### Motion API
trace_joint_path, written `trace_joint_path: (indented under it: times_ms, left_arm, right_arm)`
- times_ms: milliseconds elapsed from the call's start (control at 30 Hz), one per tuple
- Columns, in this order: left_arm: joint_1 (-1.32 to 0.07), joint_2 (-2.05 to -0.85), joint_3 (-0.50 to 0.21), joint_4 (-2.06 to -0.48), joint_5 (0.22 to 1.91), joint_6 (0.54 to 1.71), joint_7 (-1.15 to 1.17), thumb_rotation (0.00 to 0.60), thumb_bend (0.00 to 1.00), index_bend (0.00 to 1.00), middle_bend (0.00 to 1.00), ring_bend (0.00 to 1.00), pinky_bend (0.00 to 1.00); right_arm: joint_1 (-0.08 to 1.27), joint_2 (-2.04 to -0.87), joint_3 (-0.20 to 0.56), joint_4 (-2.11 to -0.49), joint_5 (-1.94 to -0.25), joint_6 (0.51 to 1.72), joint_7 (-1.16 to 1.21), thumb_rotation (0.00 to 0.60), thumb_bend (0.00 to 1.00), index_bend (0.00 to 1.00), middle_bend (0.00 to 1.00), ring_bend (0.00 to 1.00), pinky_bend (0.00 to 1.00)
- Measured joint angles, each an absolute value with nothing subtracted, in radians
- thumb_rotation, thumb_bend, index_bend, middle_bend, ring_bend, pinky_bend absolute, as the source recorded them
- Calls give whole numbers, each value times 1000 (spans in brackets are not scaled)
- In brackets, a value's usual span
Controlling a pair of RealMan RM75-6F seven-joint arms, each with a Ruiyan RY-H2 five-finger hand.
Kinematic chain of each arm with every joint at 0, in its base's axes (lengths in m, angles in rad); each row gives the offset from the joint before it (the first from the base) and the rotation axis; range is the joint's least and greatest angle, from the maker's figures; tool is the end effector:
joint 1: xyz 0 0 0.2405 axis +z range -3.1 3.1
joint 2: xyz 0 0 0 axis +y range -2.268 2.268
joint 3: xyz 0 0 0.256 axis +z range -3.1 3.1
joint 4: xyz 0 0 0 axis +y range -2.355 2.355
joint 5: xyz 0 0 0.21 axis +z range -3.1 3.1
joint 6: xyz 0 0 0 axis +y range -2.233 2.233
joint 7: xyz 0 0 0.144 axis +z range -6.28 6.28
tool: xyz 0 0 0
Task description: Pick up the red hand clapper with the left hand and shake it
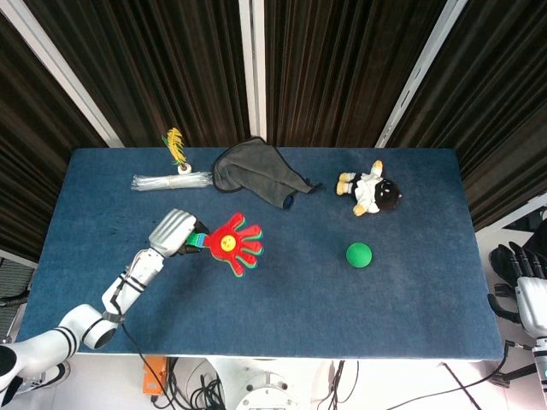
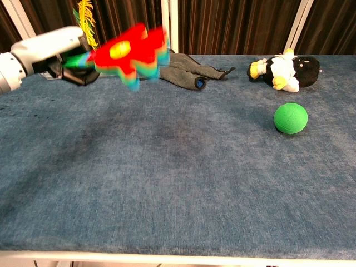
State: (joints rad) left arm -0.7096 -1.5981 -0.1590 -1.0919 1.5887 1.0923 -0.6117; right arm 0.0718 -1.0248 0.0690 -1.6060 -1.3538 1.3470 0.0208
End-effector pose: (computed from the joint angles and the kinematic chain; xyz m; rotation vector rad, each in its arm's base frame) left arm -0.1769 0.3697 0.0072 -1.7766 -1.2218 -1.4573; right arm -0.3463 -0.1788 0.1857 1.3168 -0.9973 0.7081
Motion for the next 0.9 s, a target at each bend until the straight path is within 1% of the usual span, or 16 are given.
trace_joint_path:
  times_ms: [233, 333, 433, 567, 667, 767, 900]
  left_arm:
    - [-683, -1544, -276, -1268, 1394, 1032, -1101, 600, 704, 1000, 1000, 1000, 1000]
    - [-670, -1514, -322, -1335, 1333, 1003, -1230, 600, 705, 1000, 1000, 1000, 1000]
    - [-667, -1503, -332, -1356, 1321, 992, -1263, 600, 706, 1000, 1000, 1000, 1000]
    - [-673, -1502, -309, -1327, 1348, 991, -1163, 600, 710, 1000, 1000, 1000, 1000]
    - [-684, -1506, -274, -1287, 1384, 989, -988, 600, 710, 1000, 1000, 1000, 1000]
    - [-699, -1508, -234, -1252, 1416, 971, -747, 600, 710, 1000, 1000, 1000, 1000]
    - [-723, -1503, -188, -1230, 1421, 908, -364, 600, 709, 1000, 1000, 1000, 1000]
  right_arm:
    - [74, -1027, 69, -1607, -1352, 1343, 15, 600, 248, 0, 0, 0, 0]
    - [74, -1028, 68, -1609, -1352, 1344, 11, 600, 247, 0, 0, 0, 0]
    - [73, -1028, 68, -1612, -1352, 1345, 8, 600, 248, 0, 0, 0, 0]
    - [73, -1027, 68, -1613, -1350, 1345, 6, 600, 248, 0, 0, 0, 0]
    - [73, -1026, 68, -1612, -1348, 1343, 6, 600, 248, 0, 0, 0, 0]
    - [72, -1026, 68, -1612, -1345, 1341, 8, 600, 248, 0, 0, 0, 0]
    - [72, -1026, 67, -1610, -1345, 1341, 10, 600, 248, 0, 0, 0, 0]
